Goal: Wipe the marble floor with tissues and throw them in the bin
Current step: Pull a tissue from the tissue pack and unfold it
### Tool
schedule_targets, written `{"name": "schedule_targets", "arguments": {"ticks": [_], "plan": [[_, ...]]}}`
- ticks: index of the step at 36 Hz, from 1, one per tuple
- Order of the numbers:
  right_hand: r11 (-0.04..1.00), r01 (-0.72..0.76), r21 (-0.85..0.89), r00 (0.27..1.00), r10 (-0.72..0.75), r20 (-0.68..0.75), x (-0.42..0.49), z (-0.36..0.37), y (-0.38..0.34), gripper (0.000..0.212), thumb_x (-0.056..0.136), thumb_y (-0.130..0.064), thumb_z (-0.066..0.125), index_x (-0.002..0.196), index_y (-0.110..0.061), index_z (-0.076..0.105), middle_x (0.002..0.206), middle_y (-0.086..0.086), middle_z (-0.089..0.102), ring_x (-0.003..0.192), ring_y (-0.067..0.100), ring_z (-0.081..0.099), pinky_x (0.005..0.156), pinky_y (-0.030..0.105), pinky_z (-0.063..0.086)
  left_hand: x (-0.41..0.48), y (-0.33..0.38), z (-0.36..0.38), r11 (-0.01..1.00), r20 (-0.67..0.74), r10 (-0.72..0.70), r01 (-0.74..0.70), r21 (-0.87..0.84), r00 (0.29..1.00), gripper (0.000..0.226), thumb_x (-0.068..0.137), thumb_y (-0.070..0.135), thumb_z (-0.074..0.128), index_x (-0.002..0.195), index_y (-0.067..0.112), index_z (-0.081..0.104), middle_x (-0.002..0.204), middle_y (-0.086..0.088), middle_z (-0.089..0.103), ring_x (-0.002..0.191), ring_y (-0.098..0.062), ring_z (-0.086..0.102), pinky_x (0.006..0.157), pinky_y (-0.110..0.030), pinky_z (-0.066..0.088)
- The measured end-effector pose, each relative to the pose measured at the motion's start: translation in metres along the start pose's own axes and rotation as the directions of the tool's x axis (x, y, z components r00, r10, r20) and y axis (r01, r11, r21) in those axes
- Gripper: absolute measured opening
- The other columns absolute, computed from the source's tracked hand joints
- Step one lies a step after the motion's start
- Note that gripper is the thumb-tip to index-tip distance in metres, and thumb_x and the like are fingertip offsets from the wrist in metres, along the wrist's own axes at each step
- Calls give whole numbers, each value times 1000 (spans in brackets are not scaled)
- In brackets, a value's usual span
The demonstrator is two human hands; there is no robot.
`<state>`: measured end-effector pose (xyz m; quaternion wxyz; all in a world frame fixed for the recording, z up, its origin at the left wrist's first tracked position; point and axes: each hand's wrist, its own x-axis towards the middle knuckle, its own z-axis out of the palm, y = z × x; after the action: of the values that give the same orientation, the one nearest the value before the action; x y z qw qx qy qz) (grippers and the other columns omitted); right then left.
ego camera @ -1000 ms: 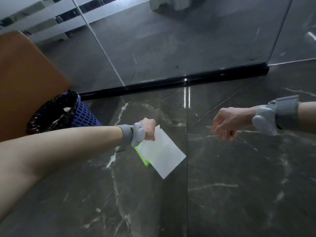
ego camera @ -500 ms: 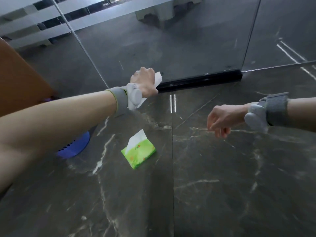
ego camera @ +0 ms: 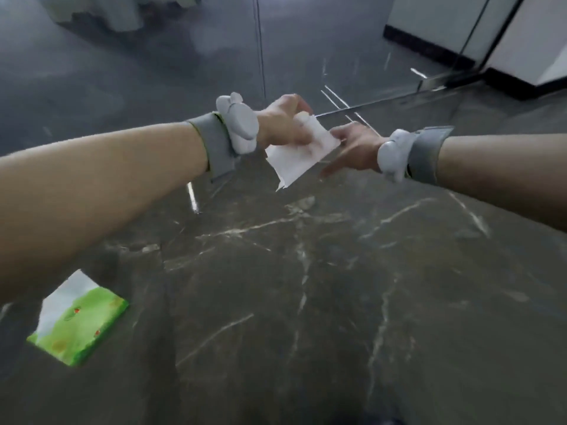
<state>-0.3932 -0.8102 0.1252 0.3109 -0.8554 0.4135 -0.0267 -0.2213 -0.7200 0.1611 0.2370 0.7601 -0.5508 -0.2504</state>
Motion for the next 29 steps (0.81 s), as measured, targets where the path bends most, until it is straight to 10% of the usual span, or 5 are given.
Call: {"name": "schedule_targets", "arguments": {"ticks": [9, 14, 18, 24, 29], "plan": [[939, -186, 288, 970, 222, -96, -30, -56, 105, 34, 65, -33, 92, 96, -23, 82, 104, -1, 79, 104, 15, 72, 100, 32, 54, 59, 44, 69, 970, 86, -10, 30, -240, 996, 56, 90, 11, 74, 139, 11, 47, 131, -9, 61, 116, -28, 66, 82, -38, 62], [907, -226, 354, 961, 267, -69, -37, -57, 133, 40, 74, -19, 91, 109, -6, 78, 113, 12, 77, 111, 27, 72, 106, 43, 54, 64, 48, 107, 972, 69, 196, -203, 121, 978, 89, 77, 42, 87, 147, 17, 39, 140, -5, 49, 132, -24, 45, 111, -40, 41], [915, -216, 340, 975, 219, 31, -31, -45, 137, 41, 76, -24, 90, 110, -6, 77, 115, 13, 76, 111, 26, 72, 107, 43, 53, 56, 46, 137, 980, 238, 187, -199, 25, 953, 96, 72, 51, 90, 150, 21, 43, 148, 4, 49, 136, -17, 47, 115, -39, 40], [903, -172, 393, 985, 145, 98, -14, -29, 137, 38, 81, -24, 87, 111, -3, 76, 114, 15, 76, 110, 27, 73, 104, 42, 55, 46, 34, 169, 951, 423, 170, -37, -306, 890, 73, 61, 47, 91, 125, 23, 66, 116, -1, 75, 109, -20, 73, 99, -46, 58], [846, -202, 493, 979, 184, 85, -2, -21, 165, 44, 80, -25, 88, 111, 1, 74, 103, 13, 76, 94, 21, 74, 85, 29, 59, 67, 15, 201, 839, 435, 119, 144, -525, 893, 36, 93, 18, 77, 125, 5, 70, 119, -11, 75, 113, -26, 72, 99, -43, 58]]}}
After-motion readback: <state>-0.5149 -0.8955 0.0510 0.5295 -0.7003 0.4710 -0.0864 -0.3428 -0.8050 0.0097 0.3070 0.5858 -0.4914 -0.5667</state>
